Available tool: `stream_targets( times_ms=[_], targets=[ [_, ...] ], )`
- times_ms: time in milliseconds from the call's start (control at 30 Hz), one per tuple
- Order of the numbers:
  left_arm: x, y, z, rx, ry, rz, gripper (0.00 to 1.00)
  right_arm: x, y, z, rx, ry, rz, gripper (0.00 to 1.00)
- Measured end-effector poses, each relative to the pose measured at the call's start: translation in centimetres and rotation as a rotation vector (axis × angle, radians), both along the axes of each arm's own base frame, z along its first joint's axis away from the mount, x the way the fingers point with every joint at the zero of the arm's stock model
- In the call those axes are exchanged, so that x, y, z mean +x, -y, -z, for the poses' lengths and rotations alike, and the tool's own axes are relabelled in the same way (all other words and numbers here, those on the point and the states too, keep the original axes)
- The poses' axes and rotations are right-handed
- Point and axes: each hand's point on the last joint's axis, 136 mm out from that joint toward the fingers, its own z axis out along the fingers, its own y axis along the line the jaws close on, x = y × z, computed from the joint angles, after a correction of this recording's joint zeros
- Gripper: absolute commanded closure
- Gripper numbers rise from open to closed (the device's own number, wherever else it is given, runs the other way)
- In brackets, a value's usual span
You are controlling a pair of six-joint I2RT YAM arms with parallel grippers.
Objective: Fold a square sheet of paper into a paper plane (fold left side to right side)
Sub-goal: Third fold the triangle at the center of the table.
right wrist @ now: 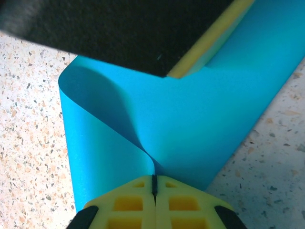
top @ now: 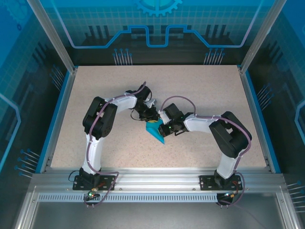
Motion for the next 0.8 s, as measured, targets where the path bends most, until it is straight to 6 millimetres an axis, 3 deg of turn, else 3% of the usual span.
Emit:
stream_targets(
  times_ms=[400, 633, 800],
  targets=[
    [0.5, -0.5, -1.5, 0.023, 0.030, 0.006, 0.66, 0.0, -0.2, 0.0, -0.009, 0.006, -0.024, 0.97],
    [2.6, -3.6, -6.0, 0.018, 0.135, -0.074, 0.69, 0.0, -0.5, 0.1, -0.012, 0.011, -0.041, 0.97],
    [0.6, -6.0, -8.6, -0.013, 0.186, -0.114, 0.75, 0.0, -0.5, 0.1, -0.015, 0.009, -0.047, 0.97]
  ],
)
